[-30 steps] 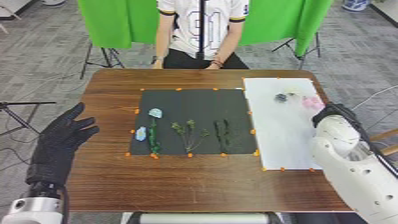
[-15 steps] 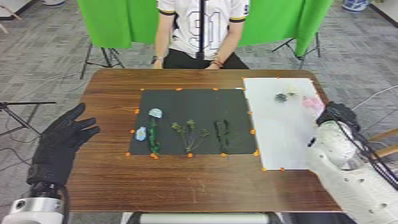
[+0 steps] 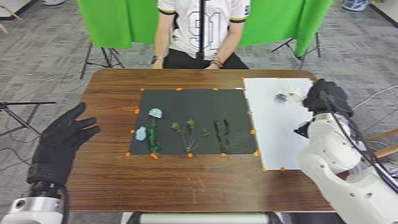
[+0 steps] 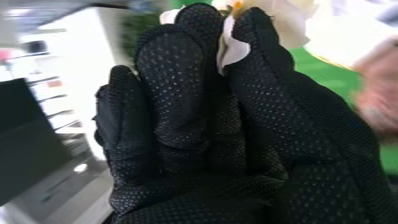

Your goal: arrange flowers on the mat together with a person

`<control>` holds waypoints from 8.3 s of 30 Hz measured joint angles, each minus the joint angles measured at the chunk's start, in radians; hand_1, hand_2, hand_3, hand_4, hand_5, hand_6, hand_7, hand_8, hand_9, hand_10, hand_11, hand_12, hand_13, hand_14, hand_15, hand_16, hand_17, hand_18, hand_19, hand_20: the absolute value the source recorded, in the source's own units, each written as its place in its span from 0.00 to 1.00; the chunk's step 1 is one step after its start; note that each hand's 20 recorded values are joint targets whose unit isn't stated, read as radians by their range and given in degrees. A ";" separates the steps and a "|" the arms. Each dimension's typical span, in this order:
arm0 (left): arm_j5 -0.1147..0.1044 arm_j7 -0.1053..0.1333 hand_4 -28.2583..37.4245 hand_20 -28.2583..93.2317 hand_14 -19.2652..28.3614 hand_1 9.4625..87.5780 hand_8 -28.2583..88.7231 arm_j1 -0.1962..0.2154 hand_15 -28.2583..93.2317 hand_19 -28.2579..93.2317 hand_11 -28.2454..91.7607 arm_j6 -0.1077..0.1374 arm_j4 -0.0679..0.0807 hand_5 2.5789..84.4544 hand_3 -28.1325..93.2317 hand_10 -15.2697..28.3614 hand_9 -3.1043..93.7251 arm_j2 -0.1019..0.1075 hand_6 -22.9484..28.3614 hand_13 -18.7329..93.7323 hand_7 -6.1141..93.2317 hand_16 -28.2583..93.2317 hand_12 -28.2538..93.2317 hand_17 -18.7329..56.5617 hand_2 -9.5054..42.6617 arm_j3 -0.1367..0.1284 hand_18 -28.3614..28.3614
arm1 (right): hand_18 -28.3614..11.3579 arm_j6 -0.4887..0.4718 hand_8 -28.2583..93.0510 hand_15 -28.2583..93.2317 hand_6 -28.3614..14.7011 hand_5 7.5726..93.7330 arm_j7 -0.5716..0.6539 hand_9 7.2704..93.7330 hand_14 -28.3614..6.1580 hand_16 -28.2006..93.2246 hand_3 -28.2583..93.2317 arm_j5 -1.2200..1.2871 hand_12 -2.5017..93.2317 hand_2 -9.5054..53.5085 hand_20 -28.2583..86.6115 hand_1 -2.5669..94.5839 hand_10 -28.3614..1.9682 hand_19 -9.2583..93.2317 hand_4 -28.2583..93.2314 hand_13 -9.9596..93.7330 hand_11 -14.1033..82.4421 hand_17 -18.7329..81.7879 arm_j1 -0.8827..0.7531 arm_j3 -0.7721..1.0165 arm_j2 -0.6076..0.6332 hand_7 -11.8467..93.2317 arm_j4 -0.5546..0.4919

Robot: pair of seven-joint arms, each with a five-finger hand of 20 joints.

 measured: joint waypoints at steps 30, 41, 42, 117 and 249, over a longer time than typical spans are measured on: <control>0.001 -0.040 0.00 0.36 0.94 0.17 0.15 -0.103 0.75 0.68 0.52 -0.034 0.014 0.37 0.89 0.79 0.36 0.007 0.59 0.36 0.22 0.13 0.31 0.13 0.27 0.031 0.90 | 0.34 -0.090 0.25 0.71 0.70 0.80 -0.201 0.94 0.65 0.42 0.76 0.018 0.43 0.00 0.43 0.64 0.73 1.00 0.00 0.85 0.29 0.70 0.603 -0.774 -0.375 0.34 0.320; 0.003 -0.049 0.00 0.36 0.94 0.17 0.15 -0.113 0.75 0.68 0.52 -0.051 0.020 0.37 0.89 0.79 0.36 0.005 0.59 0.36 0.22 0.13 0.31 0.13 0.27 0.032 0.90 | 0.33 -0.231 0.24 0.72 0.68 0.76 -0.214 0.90 0.60 0.40 0.75 -0.071 0.41 0.00 0.41 0.61 0.68 1.00 0.00 0.83 0.28 0.68 0.549 -0.780 -0.383 0.31 0.355; 0.003 -0.051 0.00 0.36 0.94 0.17 0.15 -0.113 0.75 0.68 0.52 -0.052 0.020 0.37 0.89 0.79 0.36 0.004 0.59 0.36 0.22 0.13 0.31 0.13 0.27 0.032 0.90 | 0.33 -0.232 0.24 0.73 0.68 0.75 -0.214 0.89 0.60 0.39 0.75 -0.071 0.40 0.00 0.40 0.60 0.67 1.00 0.00 0.82 0.29 0.68 0.547 -0.782 -0.383 0.30 0.355; -0.024 -0.009 0.00 0.35 0.93 0.13 0.15 -0.025 0.74 0.67 0.51 0.008 0.012 0.39 0.88 0.79 0.33 -0.008 0.61 0.34 0.24 0.13 0.31 0.13 0.32 -0.003 0.89 | 0.07 0.033 0.15 0.75 0.56 0.48 -0.501 0.51 0.16 0.30 0.77 0.722 0.19 0.34 0.28 0.21 0.17 0.84 0.04 0.54 0.36 0.38 -0.030 0.058 -0.246 0.21 -0.186; -0.054 0.032 0.00 0.35 0.95 0.13 0.14 -0.040 0.75 0.68 0.53 0.050 0.018 0.38 0.88 0.80 0.35 -0.002 0.60 0.36 0.23 0.12 0.31 0.13 0.33 0.071 0.90 | 0.17 -0.083 0.14 0.77 0.64 0.35 -0.098 0.35 0.32 0.29 0.82 0.278 0.19 0.14 0.33 0.31 0.26 0.80 0.04 0.54 0.32 0.40 0.109 0.031 0.076 0.26 0.267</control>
